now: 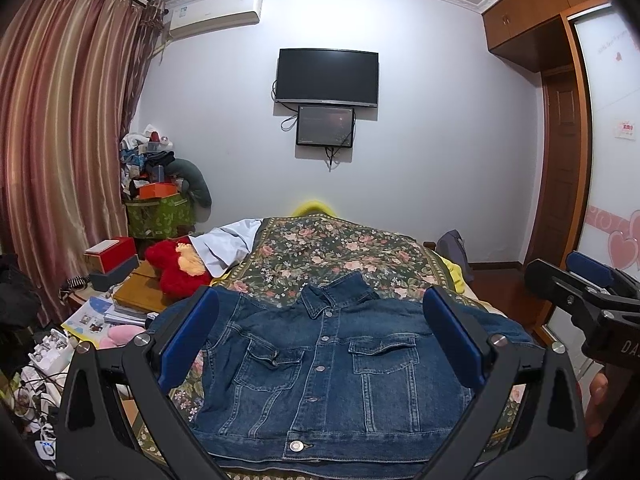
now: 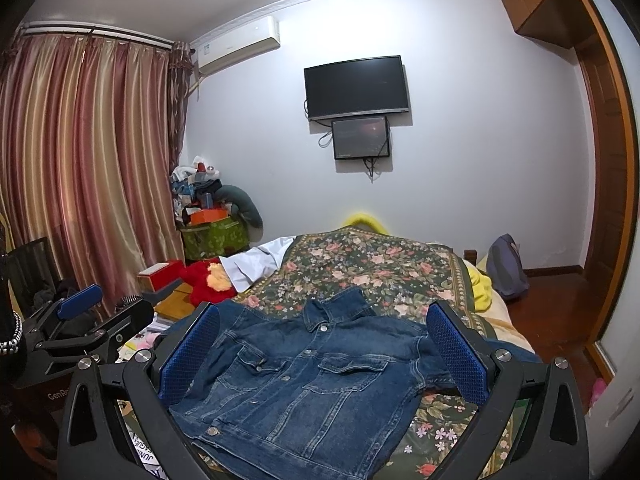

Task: Fold large clothes

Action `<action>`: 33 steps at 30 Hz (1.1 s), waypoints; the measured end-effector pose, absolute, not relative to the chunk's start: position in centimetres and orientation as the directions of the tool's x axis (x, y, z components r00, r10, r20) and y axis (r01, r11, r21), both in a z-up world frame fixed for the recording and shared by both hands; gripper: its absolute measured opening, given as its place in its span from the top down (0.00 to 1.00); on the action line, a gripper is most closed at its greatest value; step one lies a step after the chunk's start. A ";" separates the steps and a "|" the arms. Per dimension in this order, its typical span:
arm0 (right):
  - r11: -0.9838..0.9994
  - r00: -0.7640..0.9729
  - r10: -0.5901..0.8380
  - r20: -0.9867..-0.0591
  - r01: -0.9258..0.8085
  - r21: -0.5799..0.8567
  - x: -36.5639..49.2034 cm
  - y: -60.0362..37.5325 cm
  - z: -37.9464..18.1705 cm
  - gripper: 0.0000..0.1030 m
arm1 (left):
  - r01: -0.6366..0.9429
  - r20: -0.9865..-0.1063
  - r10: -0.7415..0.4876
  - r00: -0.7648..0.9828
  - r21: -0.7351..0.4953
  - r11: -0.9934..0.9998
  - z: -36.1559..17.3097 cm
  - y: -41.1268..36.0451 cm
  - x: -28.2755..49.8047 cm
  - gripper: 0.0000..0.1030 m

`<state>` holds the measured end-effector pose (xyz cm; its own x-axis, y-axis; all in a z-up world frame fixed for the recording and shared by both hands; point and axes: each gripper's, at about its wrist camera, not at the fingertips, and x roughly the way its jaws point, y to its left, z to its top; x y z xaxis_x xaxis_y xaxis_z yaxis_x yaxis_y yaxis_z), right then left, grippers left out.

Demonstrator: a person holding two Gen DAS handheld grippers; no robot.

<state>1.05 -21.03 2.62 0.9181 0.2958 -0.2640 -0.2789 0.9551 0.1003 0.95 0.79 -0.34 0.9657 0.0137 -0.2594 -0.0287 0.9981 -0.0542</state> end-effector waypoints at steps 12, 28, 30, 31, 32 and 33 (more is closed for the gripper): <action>0.955 0.920 0.296 -0.257 -0.279 0.102 0.6 -21.2 2.6 0.00 | -0.028 -0.261 0.011 0.965 -0.060 0.998 -0.6 0.7 1.1 0.00; 0.955 0.919 0.297 -0.259 -0.280 0.100 0.6 -21.2 2.7 0.00 | -0.029 -0.258 0.011 0.966 -0.067 0.997 -0.4 0.9 0.7 0.00; 0.955 0.919 0.297 -0.260 -0.280 0.099 0.6 -21.2 2.7 0.00 | -0.028 -0.260 0.011 0.966 -0.063 0.998 -0.3 0.9 0.9 0.00; 0.955 0.919 0.297 -0.260 -0.280 0.100 0.7 -21.3 2.7 0.00 | -0.028 -0.258 0.011 0.966 -0.063 0.998 -0.3 0.9 0.9 0.00; 0.955 0.919 0.297 -0.261 -0.280 0.100 0.6 -21.3 2.6 0.00 | -0.030 -0.257 0.013 0.966 -0.061 0.998 -0.3 0.9 0.9 0.00; 0.955 0.918 0.297 -0.262 -0.280 0.100 0.7 -21.3 2.6 0.00 | -0.032 -0.257 0.015 0.966 -0.060 0.998 -0.3 1.0 1.0 0.00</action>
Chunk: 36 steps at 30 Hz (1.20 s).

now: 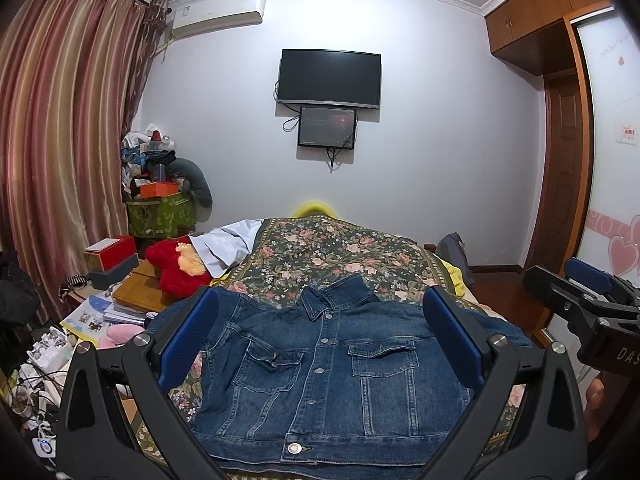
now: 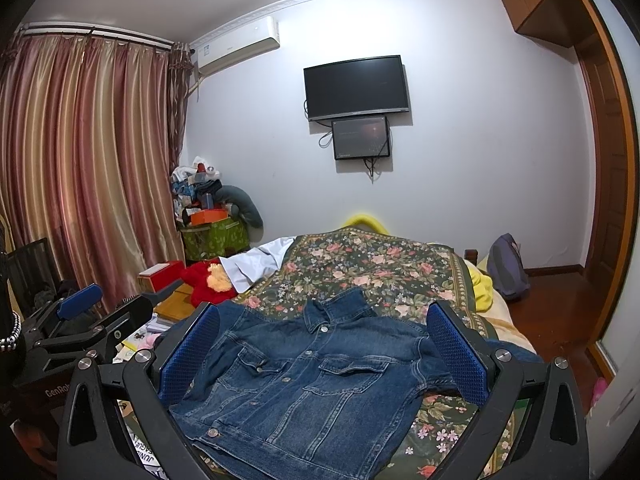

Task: Fold large clothes

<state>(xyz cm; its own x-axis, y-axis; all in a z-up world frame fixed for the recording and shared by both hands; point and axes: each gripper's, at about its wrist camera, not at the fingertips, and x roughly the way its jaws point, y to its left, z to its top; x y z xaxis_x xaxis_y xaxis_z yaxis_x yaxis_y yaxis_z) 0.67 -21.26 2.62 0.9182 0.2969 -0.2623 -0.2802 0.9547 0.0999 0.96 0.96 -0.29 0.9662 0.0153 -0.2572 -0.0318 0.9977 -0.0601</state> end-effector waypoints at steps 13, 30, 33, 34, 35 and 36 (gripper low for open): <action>0.956 0.908 0.292 -0.300 -0.278 0.087 2.1 -20.6 2.0 0.00 | -0.037 -0.276 0.014 0.961 -0.081 0.996 -0.8 2.1 2.4 0.00; 0.964 0.827 0.257 -0.501 -0.252 0.080 17.7 -17.9 -2.1 0.00 | -0.311 -0.508 0.255 0.823 -0.027 0.950 -6.7 13.5 16.7 0.00; 0.966 0.798 0.249 -0.549 -0.245 0.083 22.0 -17.5 -3.3 0.00 | -0.350 -0.580 0.249 0.775 -0.067 0.934 -8.9 17.4 19.5 0.00; 0.968 0.786 0.237 -0.571 -0.240 0.072 23.6 -17.2 -3.9 0.00 | -0.356 -0.608 0.236 0.758 -0.083 0.931 -9.6 18.5 20.3 0.00; 0.968 0.777 0.230 -0.586 -0.243 0.057 25.0 -16.8 -4.5 0.00 | -0.357 -0.644 0.207 0.736 -0.111 0.927 -10.6 19.8 21.1 0.00; 0.967 0.767 0.225 -0.601 -0.250 0.042 26.2 -16.4 -5.0 0.00 | -0.353 -0.671 0.179 0.720 -0.132 0.926 -11.5 20.9 21.8 0.00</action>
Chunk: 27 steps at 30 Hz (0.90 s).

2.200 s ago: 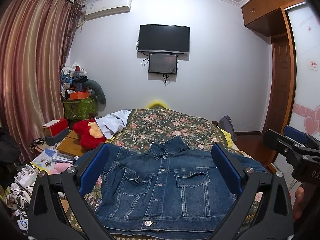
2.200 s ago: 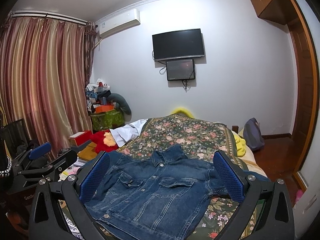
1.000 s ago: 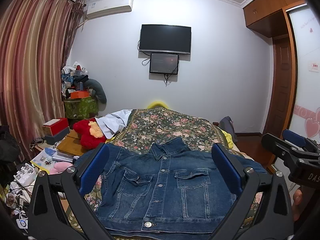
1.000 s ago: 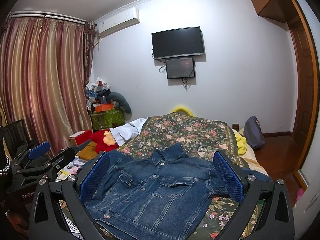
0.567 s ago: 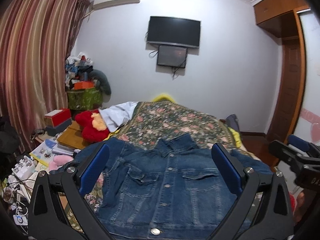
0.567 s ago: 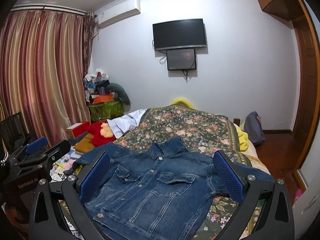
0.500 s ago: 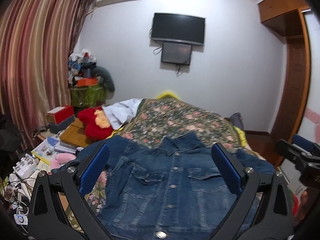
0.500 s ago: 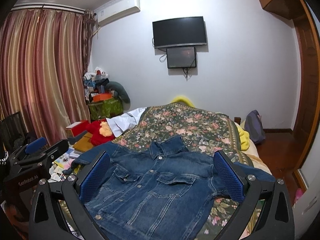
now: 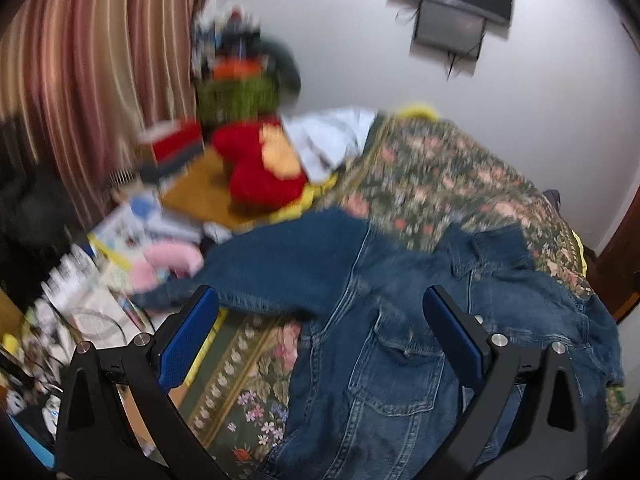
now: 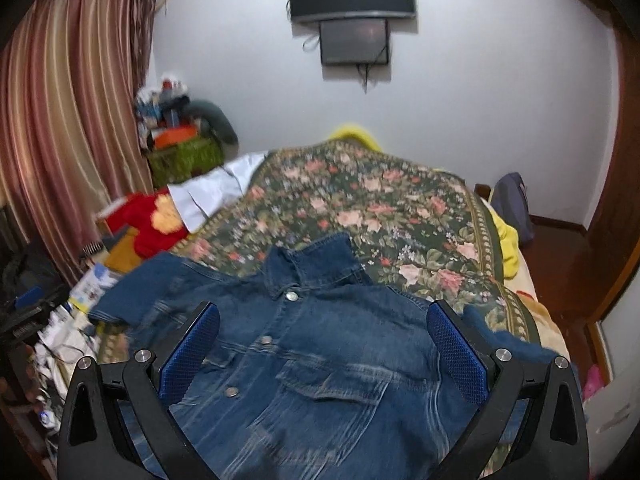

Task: Fold large clothes
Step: 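Grasp the side edge of the denim jacket with the left tool and lift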

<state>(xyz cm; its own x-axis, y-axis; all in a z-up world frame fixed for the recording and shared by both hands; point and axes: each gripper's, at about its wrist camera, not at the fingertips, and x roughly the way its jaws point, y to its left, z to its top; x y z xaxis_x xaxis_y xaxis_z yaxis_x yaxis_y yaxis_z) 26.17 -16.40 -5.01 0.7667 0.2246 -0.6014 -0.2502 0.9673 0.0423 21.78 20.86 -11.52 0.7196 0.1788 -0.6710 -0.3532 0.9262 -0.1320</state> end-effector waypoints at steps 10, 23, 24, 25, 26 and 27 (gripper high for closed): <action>0.901 0.605 0.205 -0.770 -0.424 -0.093 34.2 -10.9 -13.6 0.00 | -0.381 -0.828 -0.025 0.560 -0.284 0.880 -20.3 26.8 27.2 0.00; 0.852 0.311 0.212 -0.926 -0.523 0.020 39.8 -7.4 -22.5 0.00 | -0.485 -0.838 0.039 0.545 -0.276 0.830 -22.7 29.8 32.1 0.50; 0.852 0.300 0.216 -0.929 -0.522 0.030 39.9 -7.4 -22.7 0.00 | -0.493 -0.838 0.065 0.542 -0.254 0.832 -22.5 30.0 32.3 0.55; 0.853 0.288 0.223 -0.931 -0.520 0.044 39.9 -7.4 -22.9 0.00 | -0.505 -0.836 0.109 0.538 -0.216 0.836 -22.1 30.0 32.5 0.65; 0.855 0.278 0.232 -0.932 -0.516 0.059 39.9 -7.5 -23.0 0.00 | -0.511 -0.834 0.141 0.533 -0.184 0.840 -21.8 30.1 32.7 0.74; 0.856 0.273 0.238 -0.932 -0.513 0.069 40.0 -7.7 -23.0 0.00 | -0.512 -0.832 0.166 0.530 -0.158 0.844 -21.5 30.0 32.9 0.77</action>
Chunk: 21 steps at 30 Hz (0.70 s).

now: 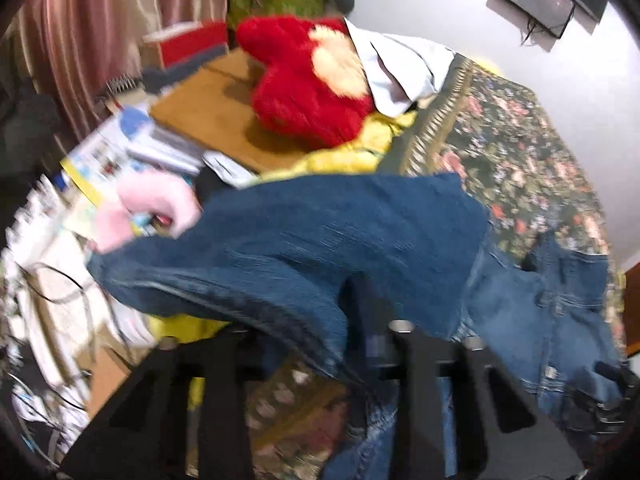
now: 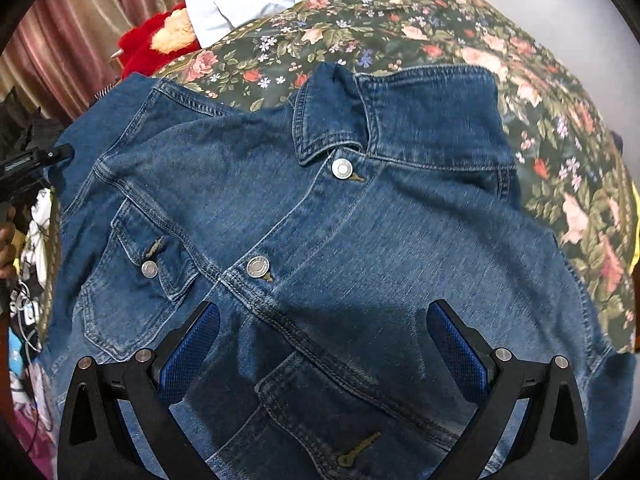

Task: Fold large clothes

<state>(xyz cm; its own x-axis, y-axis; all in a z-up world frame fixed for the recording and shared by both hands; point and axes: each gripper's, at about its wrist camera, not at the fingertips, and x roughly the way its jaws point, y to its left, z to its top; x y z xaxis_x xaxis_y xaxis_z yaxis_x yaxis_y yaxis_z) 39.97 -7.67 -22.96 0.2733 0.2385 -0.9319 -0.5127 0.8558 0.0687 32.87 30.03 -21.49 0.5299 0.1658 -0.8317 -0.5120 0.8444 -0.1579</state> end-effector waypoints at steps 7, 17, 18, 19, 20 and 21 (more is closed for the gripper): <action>0.873 0.287 0.282 -0.916 -0.473 0.120 39.5 -9.6 -20.7 0.00 | -0.404 -0.720 0.241 0.651 -0.059 0.913 -15.5 25.4 32.8 0.89; 0.895 0.398 0.325 -0.858 -0.422 0.143 36.8 -14.4 -14.3 0.00 | -0.167 -0.803 0.027 0.595 -0.090 0.982 -18.2 14.1 35.5 0.89; 0.897 0.406 0.327 -0.853 -0.417 0.146 36.4 -14.9 -13.8 0.00 | -0.172 -0.820 0.010 0.572 -0.108 0.979 -19.2 14.0 35.6 0.87; 0.900 0.417 0.328 -0.847 -0.411 0.146 35.8 -15.5 -13.2 0.00 | -0.185 -0.842 -0.007 0.539 -0.127 0.974 -20.7 13.8 35.7 0.87; 0.902 0.426 0.328 -0.844 -0.407 0.145 35.4 -16.1 -12.8 0.00 | -0.199 -0.857 -0.013 0.515 -0.134 0.971 -21.7 13.6 35.6 0.84; 0.903 0.433 0.326 -0.840 -0.404 0.142 34.9 -16.5 -12.5 0.00 | -0.209 -0.871 -0.024 0.490 -0.145 0.967 -22.7 13.4 35.3 0.80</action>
<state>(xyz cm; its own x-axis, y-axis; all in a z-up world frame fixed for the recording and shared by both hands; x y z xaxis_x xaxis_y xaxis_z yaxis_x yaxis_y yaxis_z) 34.93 -16.53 -12.45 0.4332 0.3262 -0.8402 -0.4044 0.9035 0.1423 35.29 13.40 -22.69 0.4900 -0.0243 -0.8714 -0.2092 0.9671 -0.1446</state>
